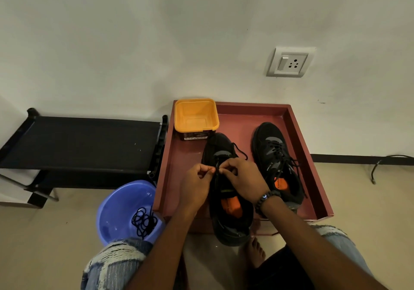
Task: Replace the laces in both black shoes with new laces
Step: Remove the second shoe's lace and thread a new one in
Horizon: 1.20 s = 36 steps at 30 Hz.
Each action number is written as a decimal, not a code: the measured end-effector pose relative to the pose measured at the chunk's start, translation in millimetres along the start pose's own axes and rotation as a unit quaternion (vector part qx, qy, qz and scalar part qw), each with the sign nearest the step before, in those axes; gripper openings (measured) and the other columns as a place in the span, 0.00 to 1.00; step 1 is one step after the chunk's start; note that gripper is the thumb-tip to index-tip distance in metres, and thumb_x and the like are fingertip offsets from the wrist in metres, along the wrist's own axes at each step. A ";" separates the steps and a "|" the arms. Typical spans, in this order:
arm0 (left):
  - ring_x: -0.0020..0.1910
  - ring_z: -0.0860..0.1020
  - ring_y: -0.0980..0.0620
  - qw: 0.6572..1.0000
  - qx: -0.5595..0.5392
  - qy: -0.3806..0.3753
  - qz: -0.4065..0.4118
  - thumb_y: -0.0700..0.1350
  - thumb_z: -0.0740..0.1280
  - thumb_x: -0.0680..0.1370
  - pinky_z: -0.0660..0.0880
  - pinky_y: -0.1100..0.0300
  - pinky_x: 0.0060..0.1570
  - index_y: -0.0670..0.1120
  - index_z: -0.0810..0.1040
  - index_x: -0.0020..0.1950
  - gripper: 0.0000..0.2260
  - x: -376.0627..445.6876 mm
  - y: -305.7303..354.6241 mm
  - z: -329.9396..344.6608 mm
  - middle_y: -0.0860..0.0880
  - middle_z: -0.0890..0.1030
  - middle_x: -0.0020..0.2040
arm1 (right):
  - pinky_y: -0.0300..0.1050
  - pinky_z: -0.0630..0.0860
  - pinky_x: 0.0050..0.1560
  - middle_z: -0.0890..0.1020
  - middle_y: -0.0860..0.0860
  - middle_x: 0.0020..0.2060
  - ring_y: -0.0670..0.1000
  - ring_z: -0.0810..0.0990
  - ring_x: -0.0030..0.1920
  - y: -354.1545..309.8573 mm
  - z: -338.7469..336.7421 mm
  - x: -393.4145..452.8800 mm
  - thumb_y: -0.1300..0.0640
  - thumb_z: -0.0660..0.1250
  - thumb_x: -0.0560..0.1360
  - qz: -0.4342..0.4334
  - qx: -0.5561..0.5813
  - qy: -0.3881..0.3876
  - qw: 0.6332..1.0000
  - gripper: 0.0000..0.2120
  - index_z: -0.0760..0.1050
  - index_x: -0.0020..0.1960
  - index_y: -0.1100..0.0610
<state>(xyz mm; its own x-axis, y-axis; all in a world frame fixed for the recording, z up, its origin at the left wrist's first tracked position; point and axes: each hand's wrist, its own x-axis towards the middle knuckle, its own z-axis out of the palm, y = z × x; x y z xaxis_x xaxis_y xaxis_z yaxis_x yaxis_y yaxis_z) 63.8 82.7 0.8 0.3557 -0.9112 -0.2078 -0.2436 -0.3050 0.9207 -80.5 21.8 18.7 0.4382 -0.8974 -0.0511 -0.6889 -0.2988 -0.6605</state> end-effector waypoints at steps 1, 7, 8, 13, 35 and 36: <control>0.48 0.79 0.58 1.000 0.019 0.003 0.011 0.45 0.64 0.82 0.79 0.60 0.48 0.49 0.78 0.53 0.04 -0.7 2.7 2.3 0.53 0.81 0.48 | 0.29 0.69 0.41 0.80 0.45 0.47 0.41 0.75 0.41 1.3 -0.7 -1.5 0.55 0.69 0.78 -0.003 -0.006 -0.005 1.000 0.05 0.81 0.53 0.50; 0.43 0.80 0.56 0.993 -0.060 0.083 -0.050 0.44 0.56 0.85 0.78 0.60 0.40 0.48 0.72 0.57 0.06 0.1 8.0 -7.3 0.49 0.80 0.49 | 0.29 0.69 0.44 0.76 0.43 0.53 0.41 0.73 0.44 9.0 1.3 -10.2 0.60 0.72 0.74 0.000 0.006 0.021 1.000 0.21 0.72 0.64 0.48; 0.44 0.81 0.54 0.984 -0.112 0.111 -0.081 0.44 0.56 0.85 0.80 0.57 0.43 0.47 0.73 0.57 0.07 2.4 8.3 -15.1 0.48 0.81 0.49 | 0.32 0.71 0.45 0.75 0.43 0.53 0.42 0.73 0.43 10.1 1.3 -10.6 0.60 0.73 0.73 0.009 0.017 0.037 0.999 0.22 0.71 0.64 0.48; 0.38 0.75 0.52 0.890 -0.379 0.149 -0.203 0.38 0.57 0.84 0.73 0.58 0.40 0.43 0.75 0.51 0.08 10.2 11.9 -51.0 0.46 0.78 0.41 | 0.38 0.76 0.46 0.70 0.44 0.52 0.41 0.75 0.42 12.3 3.7 -12.0 0.58 0.74 0.73 0.027 0.026 0.087 0.995 0.20 0.71 0.60 0.48; 0.43 0.77 0.48 0.980 0.124 0.147 -0.057 0.43 0.66 0.79 0.73 0.57 0.41 0.46 0.74 0.51 0.03 14.7 -9.3 -82.5 0.45 0.77 0.47 | 0.34 0.74 0.40 0.76 0.46 0.39 0.44 0.77 0.38 17.9 5.7 -11.5 0.57 0.73 0.73 0.094 0.063 0.118 0.987 0.14 0.68 0.52 0.50; 0.50 0.78 0.46 0.973 0.190 0.125 -0.032 0.44 0.67 0.78 0.76 0.52 0.48 0.47 0.74 0.57 0.09 13.3 -11.1 -72.3 0.45 0.78 0.53 | 0.34 0.74 0.40 0.76 0.46 0.39 0.43 0.77 0.39 17.1 5.8 -11.2 0.57 0.73 0.73 0.092 0.057 0.113 0.988 0.15 0.68 0.52 0.49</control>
<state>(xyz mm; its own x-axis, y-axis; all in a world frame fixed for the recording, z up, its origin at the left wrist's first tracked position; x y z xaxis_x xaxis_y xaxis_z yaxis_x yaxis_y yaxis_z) 136.4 94.0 11.7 0.5785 -0.8053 -0.1298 -0.5128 -0.4828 0.7099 -93.8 28.7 3.7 0.1617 -0.9867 -0.0178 -0.6694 -0.0965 -0.7366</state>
